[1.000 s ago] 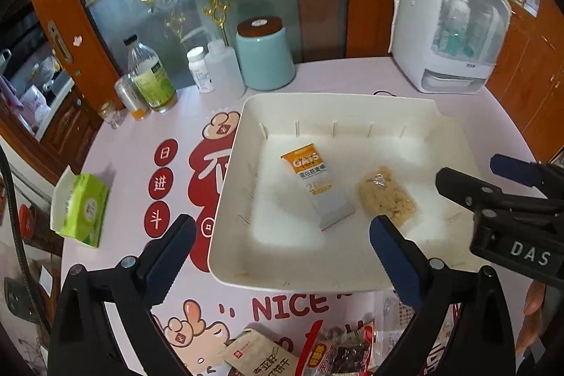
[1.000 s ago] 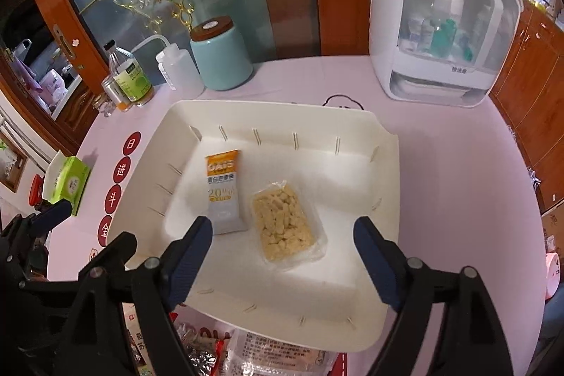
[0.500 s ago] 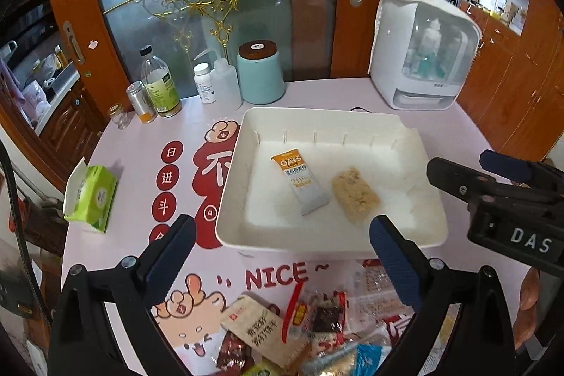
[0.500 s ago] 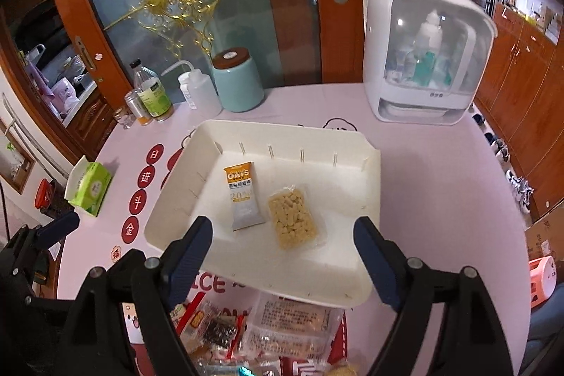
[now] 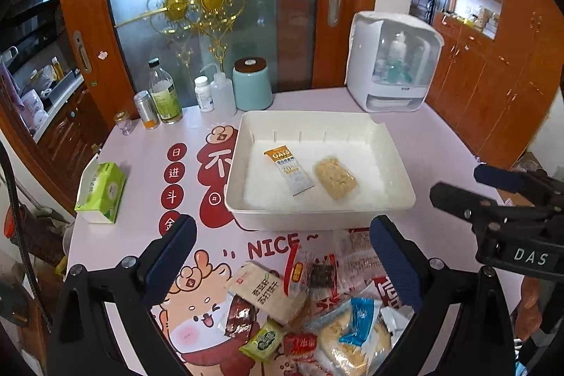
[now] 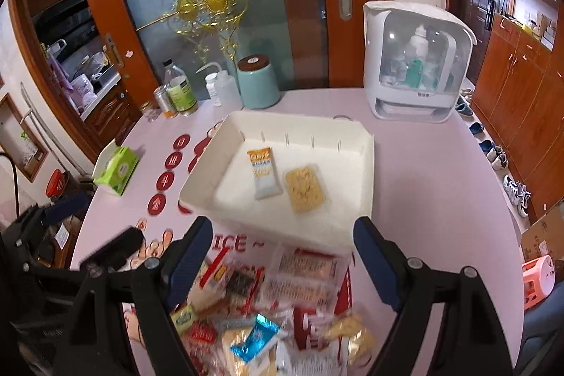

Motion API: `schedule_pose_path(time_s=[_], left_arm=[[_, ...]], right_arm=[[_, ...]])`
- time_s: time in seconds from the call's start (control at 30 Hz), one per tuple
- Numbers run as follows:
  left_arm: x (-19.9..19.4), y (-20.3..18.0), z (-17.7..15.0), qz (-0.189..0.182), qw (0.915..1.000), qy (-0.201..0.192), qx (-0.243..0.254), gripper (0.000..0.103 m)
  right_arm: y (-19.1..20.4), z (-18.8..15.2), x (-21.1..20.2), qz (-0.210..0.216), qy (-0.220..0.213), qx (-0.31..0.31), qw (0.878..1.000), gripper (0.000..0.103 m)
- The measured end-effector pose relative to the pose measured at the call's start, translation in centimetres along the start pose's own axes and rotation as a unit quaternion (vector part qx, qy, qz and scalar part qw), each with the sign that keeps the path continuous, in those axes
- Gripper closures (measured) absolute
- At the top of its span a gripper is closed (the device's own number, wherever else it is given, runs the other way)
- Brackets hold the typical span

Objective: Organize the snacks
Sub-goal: 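Grasp the red-wrapped bread with the left gripper while the right grasps the white printed bag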

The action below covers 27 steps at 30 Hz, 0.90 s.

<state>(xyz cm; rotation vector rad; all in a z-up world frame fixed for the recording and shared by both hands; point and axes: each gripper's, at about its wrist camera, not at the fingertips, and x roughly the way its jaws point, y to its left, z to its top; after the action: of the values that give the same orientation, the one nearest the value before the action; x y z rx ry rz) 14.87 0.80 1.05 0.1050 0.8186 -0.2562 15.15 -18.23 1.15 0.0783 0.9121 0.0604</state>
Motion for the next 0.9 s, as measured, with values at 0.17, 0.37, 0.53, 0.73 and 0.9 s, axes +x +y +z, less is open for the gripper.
schedule_pose_path(time_s=[0.17,0.37,0.53,0.73,0.9], left_arm=[[-1.8,1.1,-2.9,-0.003,0.9999,-0.009,0.014,0.005],[-0.4,1.8,-7.1,-0.007,0.9981,0.057,0.024,0.005],[3.2,2.1,-12.2,-0.008,0.9900,0.141,0.007,0.005],[6.3,1.3,-18.0,-0.066,0.9739,0.217,0.007,0.005],[8.9,-0.2,-21.5,-0.069,0.9626,0.259,0.042,0.005]], right_arm=[[0.6,-3.2,-1.4,-0.017,-0.001,-0.008,1.000,0.020],[0.2,-7.6,-1.4,-0.023,0.013,-0.009,1.000,0.020],[-1.5,-11.5,0.6,-0.017,0.061,0.018,0.998,0.020],[-3.7,-15.7,3.7,-0.014,0.120,0.061,0.991,0.020],[-4.6,-17.8,5.5,-0.011,0.145,0.078,0.986,0.020]])
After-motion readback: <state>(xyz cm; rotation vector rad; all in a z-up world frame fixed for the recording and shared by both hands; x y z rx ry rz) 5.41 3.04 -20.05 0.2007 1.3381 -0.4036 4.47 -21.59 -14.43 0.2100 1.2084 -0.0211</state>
